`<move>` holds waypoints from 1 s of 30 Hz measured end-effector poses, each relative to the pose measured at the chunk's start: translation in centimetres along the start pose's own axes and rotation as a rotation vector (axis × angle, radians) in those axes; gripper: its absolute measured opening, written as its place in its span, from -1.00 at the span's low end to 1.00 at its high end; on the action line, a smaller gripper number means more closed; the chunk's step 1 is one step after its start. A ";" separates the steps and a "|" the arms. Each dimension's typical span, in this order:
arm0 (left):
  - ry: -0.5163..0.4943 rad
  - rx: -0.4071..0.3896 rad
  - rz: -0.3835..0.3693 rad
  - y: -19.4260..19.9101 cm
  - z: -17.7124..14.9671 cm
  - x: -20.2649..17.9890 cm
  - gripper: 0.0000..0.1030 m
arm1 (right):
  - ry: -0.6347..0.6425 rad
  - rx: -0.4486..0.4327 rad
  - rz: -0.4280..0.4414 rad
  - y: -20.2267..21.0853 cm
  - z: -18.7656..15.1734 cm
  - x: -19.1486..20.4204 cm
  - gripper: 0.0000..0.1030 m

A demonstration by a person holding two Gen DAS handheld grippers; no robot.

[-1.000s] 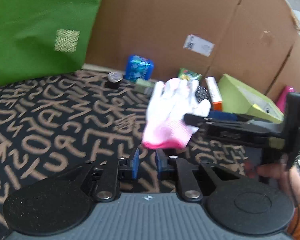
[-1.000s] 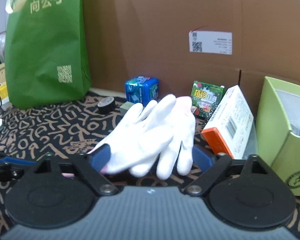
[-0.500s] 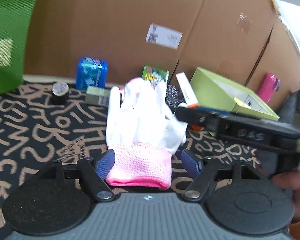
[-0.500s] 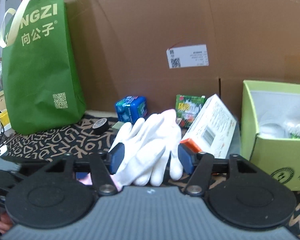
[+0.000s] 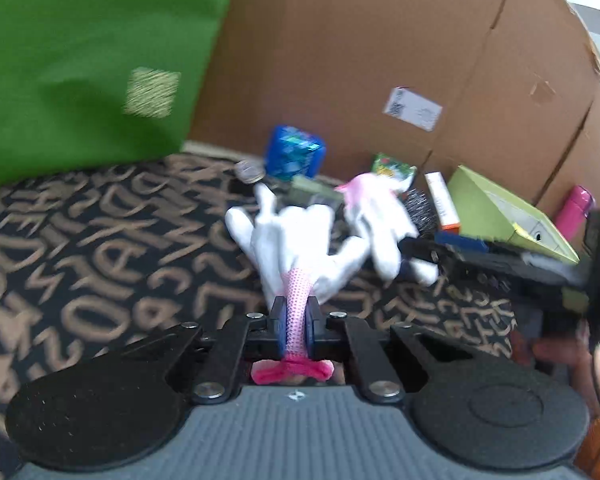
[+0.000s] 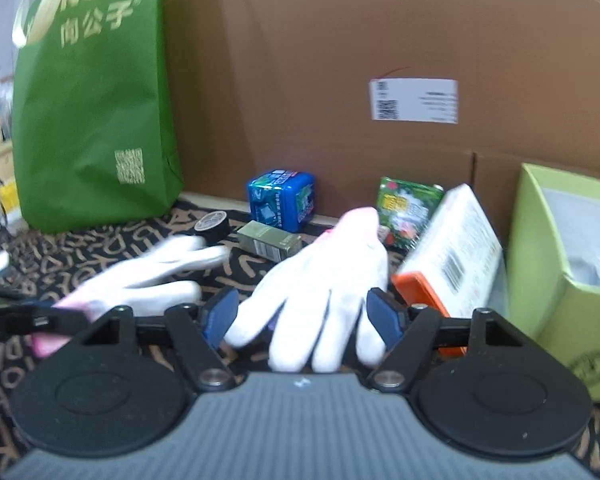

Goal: Organize objects
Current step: 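Lift the white gloves with the left tool while the right tool grasps the other glove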

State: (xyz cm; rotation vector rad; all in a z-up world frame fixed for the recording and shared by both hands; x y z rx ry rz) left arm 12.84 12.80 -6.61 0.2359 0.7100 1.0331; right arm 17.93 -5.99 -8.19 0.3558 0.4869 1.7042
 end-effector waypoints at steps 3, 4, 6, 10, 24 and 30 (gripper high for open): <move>-0.018 0.025 0.006 0.0 -0.9 0.0 -0.84 | 0.037 0.013 -0.026 -2.1 0.4 1.0 0.38; -0.024 0.032 0.004 -0.2 -1.1 -0.2 -0.84 | 0.049 0.019 -0.038 -2.8 0.4 1.1 0.37; -0.044 0.039 0.003 -0.7 -1.2 -0.6 -0.82 | 0.074 0.032 -0.058 -3.7 0.2 1.3 0.16; -0.065 0.041 0.006 -1.8 -0.9 -1.1 -0.29 | 0.069 0.047 -0.079 -3.3 -0.4 0.8 -0.20; -0.099 0.051 -0.002 -4.0 -0.1 -2.0 0.24 | 0.042 0.034 -0.014 -0.9 -0.5 0.6 0.01; -0.098 0.050 0.007 -4.3 0.0 -1.8 0.26 | 0.017 0.041 -0.025 -2.1 0.0 0.2 -0.20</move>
Point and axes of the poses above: each gripper's, at about its wrist camera, not at the fingertips, and y roughly against the way its jaws point, x to its left, z to its top, the point moved 8 cm from there along -y, roughly the way its jaws point, and after that the axes turned 12 degrees about -z, right-handed, at the moved point
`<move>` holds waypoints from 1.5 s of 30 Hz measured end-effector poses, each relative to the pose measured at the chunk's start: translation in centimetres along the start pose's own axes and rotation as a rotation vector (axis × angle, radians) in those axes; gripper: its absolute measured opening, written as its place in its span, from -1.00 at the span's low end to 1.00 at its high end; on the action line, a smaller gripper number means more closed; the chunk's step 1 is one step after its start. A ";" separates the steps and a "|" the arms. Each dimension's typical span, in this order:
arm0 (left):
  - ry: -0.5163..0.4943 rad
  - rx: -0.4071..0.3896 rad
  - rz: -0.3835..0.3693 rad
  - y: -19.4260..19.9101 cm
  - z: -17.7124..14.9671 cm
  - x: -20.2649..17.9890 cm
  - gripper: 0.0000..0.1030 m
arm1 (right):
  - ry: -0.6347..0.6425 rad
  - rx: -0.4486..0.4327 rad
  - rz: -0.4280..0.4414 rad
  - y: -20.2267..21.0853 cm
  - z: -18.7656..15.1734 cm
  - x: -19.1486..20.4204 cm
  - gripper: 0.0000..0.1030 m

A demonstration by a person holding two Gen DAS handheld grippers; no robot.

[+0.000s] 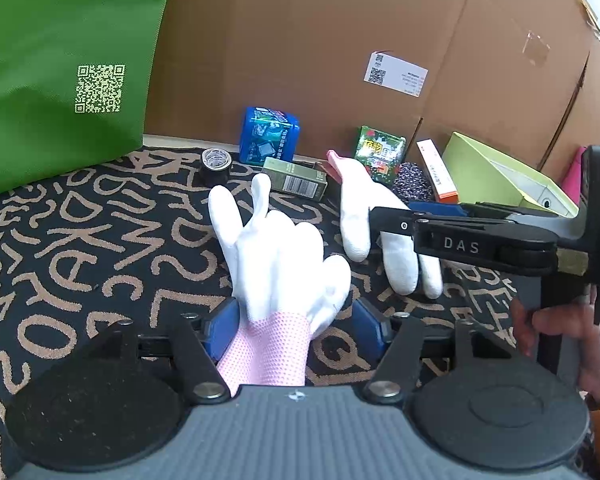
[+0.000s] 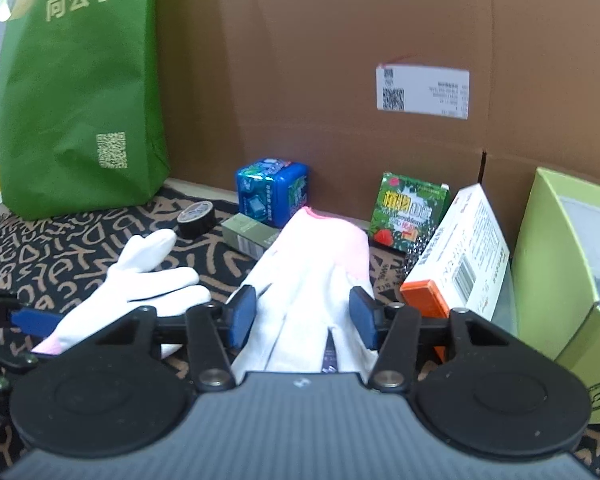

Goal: Organize objects
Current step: 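Lift the white gloves with the left tool while the right tool grasps the other glove, then carry both gloves over the lime-green box and open both tools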

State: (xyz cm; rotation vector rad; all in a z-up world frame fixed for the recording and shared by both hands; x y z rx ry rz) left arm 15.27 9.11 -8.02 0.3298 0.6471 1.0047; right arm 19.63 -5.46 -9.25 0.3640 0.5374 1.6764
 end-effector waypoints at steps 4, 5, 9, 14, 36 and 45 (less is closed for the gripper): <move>-0.025 -0.004 0.021 -0.5 0.0 0.0 0.23 | 0.004 -0.005 -0.014 0.0 -0.5 -0.1 -0.23; -0.033 -0.001 0.025 -0.5 0.0 0.0 0.23 | 0.003 -0.014 -0.014 0.3 -0.5 -0.1 -0.32; -0.053 0.007 0.025 -0.6 -0.1 -0.2 0.22 | -0.033 -0.030 0.020 1.3 -0.1 -0.6 -0.49; -0.059 0.009 0.029 -0.5 -0.3 -0.5 0.20 | -0.019 -0.006 0.008 1.2 -0.6 -0.8 -0.79; -0.182 -0.111 -0.246 -0.8 7.6 -12.8 -0.75 | -0.169 -0.315 -0.141 14.1 3.3 -12.1 -0.82; -0.246 -0.112 -0.408 -7.2 11.9 -22.9 -0.75 | -0.273 -0.338 -0.375 15.6 3.5 -22.9 -0.82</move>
Point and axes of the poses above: each gripper's, at about its wrist camera, not at the fingertips, and y roughly against the way its jaws point, x to its left, z to its top, the point moved 8 cm from there along -y, roughly the way its jaws point, and after that the axes turned 12 degrees about -z, right-handed, at the moved point
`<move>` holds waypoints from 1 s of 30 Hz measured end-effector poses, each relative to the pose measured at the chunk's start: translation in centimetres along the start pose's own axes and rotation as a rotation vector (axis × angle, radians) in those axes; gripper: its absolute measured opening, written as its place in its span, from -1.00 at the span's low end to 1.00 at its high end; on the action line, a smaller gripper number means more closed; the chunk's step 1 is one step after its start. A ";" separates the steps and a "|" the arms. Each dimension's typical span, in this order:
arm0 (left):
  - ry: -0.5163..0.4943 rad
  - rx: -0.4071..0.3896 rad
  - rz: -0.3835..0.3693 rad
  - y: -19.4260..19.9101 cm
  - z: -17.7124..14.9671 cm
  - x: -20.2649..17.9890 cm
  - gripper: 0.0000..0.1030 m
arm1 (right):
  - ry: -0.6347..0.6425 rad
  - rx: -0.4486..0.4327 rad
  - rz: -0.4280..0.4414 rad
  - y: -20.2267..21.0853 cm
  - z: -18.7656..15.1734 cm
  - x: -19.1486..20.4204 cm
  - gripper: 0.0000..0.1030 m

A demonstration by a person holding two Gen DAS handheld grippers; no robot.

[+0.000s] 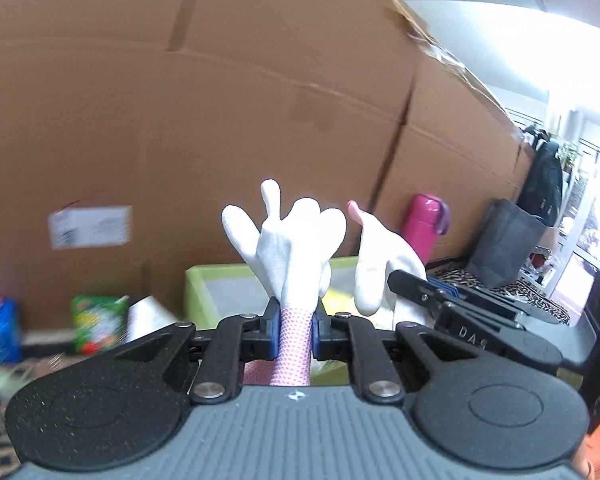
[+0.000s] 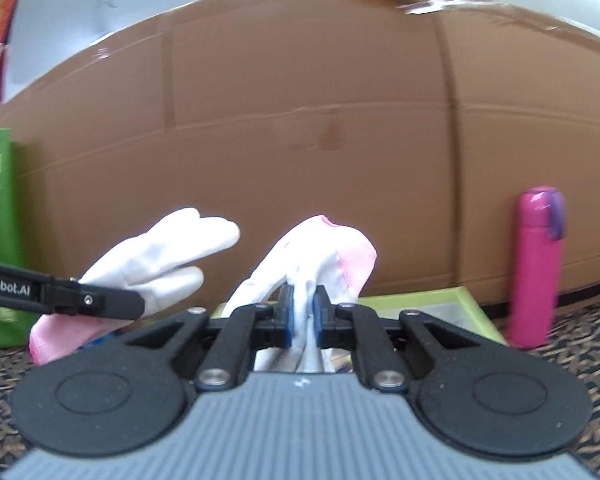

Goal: Organize objects
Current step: 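Carry both gloves over the lime-green box and open both tools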

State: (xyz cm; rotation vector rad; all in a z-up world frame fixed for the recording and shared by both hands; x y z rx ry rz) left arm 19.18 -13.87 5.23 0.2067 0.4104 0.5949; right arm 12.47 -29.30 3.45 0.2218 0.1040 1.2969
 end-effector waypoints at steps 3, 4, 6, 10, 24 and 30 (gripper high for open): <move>0.032 0.002 -0.042 -3.5 0.2 -0.6 -0.75 | 0.012 -0.010 -0.075 -1.5 0.2 -1.9 -0.82; 0.051 0.008 -0.052 -4.7 0.2 -0.4 -0.75 | 0.013 -0.011 -0.095 -2.1 0.1 -2.5 -0.82; 0.060 0.030 -0.035 -7.0 -0.1 0.1 -0.75 | 0.016 0.000 -0.118 -3.5 -0.3 -3.0 -0.82; 0.054 0.093 0.007 -10.3 -1.9 0.9 -0.75 | 0.070 0.081 -0.129 -6.6 -2.8 -3.9 -0.81; 0.101 0.012 0.085 -7.6 -2.9 2.6 0.66 | 0.057 0.127 -0.161 -7.2 -4.2 -5.5 0.63; 0.064 -0.038 0.100 -4.5 -2.6 1.4 0.85 | 0.050 0.074 -0.177 -4.5 -2.9 -4.5 1.00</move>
Point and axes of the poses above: each gripper's, at about its wrist camera, not at the fingertips, and y roughly against the way its jaws point, x to its left, z to its top, the point moved 8 cm from there along -y, roughly the way its jaws point, and after that the axes turned 12 degrees about -z, right-handed, at the moved point
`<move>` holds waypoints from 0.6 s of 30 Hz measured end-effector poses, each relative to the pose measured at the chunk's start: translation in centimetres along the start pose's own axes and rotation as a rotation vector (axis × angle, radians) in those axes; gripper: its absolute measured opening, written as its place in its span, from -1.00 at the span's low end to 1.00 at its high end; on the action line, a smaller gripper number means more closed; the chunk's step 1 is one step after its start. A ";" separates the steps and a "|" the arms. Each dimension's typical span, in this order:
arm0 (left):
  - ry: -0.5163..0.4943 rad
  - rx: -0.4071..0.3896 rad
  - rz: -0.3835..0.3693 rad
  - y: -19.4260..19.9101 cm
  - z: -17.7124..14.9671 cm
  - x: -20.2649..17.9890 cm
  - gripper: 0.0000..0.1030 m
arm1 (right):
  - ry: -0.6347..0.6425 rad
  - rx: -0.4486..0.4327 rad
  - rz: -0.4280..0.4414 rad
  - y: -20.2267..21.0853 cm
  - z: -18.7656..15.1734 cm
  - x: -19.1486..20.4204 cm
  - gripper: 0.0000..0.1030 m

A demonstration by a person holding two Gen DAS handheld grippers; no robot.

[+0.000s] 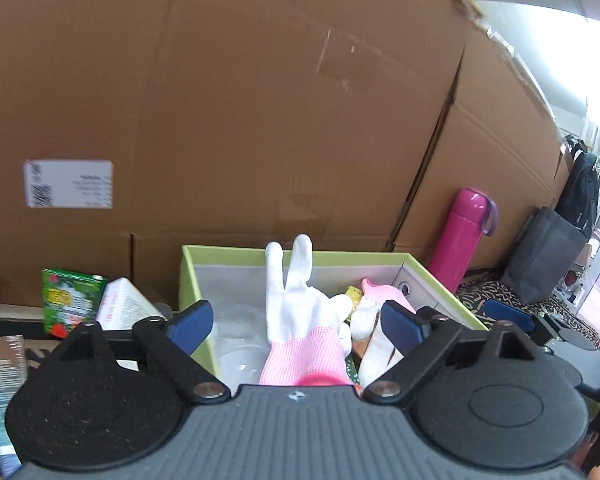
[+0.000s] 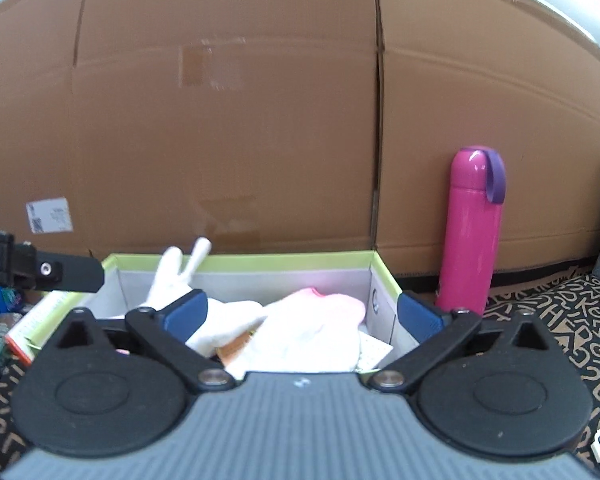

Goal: Organize objects
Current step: 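Carry both gloves over the lime-green box and open both tools, then grasp the dark green small box with the left tool while the right tool grasps the silver VIVX box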

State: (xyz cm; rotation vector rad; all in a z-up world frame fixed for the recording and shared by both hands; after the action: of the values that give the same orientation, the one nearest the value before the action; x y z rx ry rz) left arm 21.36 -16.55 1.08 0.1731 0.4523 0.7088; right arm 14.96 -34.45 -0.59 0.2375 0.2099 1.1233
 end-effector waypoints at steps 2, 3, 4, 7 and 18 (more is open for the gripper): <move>-0.003 -0.026 -0.002 1.8 -0.3 -0.2 0.92 | -0.006 -0.003 0.016 1.2 0.2 0.4 1.00; -0.002 -0.037 -0.005 2.6 -0.5 -0.2 0.93 | -0.006 -0.006 0.024 1.8 0.2 0.6 1.00; 0.000 -0.047 -0.005 3.5 -0.7 -0.2 0.94 | -0.004 -0.010 0.035 2.5 0.3 1.0 1.00; -0.006 -0.059 0.024 6.0 -1.9 0.2 0.94 | -0.004 -0.021 0.074 4.4 0.1 2.2 1.00; 0.125 -0.042 0.238 12.9 -7.7 6.5 0.94 | 0.021 0.098 0.302 8.4 -4.8 10.4 1.00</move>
State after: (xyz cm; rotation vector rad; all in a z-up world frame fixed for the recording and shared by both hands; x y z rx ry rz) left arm 14.61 -2.52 -4.04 0.1453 0.5414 0.9660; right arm 10.71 -21.13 -3.21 0.3527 0.2536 1.4167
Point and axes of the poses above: each gripper's, at about its wrist camera, not at the fingertips, and y roughly against the way its jaws point, x to its left, z to its top, the point moved 8 cm from there along -y, roughly the way its jaws point, and after that the axes turned 12 degrees about -z, right-handed, at the moved point
